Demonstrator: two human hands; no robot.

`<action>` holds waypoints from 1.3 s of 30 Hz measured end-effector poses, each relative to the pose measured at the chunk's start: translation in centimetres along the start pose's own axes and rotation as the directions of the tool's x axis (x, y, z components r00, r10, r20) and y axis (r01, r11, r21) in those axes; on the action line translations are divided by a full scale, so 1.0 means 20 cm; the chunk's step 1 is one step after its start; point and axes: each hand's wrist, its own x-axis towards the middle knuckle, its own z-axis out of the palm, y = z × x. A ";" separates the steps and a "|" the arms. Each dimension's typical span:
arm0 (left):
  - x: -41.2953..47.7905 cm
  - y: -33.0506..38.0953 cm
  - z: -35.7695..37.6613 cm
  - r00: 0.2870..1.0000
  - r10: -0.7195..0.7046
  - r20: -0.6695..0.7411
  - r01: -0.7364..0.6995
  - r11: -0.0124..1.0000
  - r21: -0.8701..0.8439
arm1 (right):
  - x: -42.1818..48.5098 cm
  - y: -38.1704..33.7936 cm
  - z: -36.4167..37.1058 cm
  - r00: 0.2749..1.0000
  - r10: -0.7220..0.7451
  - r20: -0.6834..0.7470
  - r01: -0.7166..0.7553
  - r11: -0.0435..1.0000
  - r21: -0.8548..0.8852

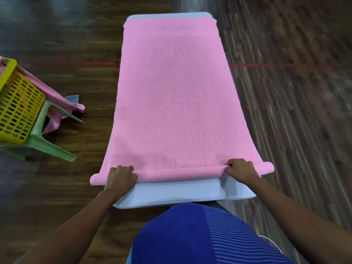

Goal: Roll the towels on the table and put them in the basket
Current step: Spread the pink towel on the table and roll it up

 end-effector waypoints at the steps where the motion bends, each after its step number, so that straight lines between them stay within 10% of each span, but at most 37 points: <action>1: 0.00 -0.01 0.01 0.999 0.008 -0.053 -0.008 1.000 0.003 | 0.00 0.00 -0.01 0.998 0.003 -0.062 -0.003 1.000 0.008; 4: 0.00 -0.02 0.05 0.980 0.032 -0.195 -0.037 0.999 -0.022 | -0.01 -0.01 0.01 0.957 -0.042 -0.288 0.058 0.997 0.045; 16: -0.08 -0.01 0.13 0.985 0.062 -0.158 -0.085 0.986 -0.142 | -0.10 0.02 0.15 0.910 -0.190 -0.369 0.212 0.977 0.020; 24: 0.00 -0.04 -0.02 0.981 0.158 0.117 -0.152 0.987 -0.062 | -0.04 -0.01 -0.07 0.984 -0.035 0.177 0.035 0.999 0.003; 29: 0.01 -0.04 0.02 0.976 0.105 -0.188 -0.118 0.991 -0.058 | -0.02 0.01 0.00 0.951 -0.070 -0.302 0.095 0.993 0.071; 39: -0.10 0.02 0.12 0.995 0.072 -0.071 -0.075 0.996 -0.046 | -0.10 0.04 0.17 0.907 -0.260 -0.332 0.269 0.963 -0.019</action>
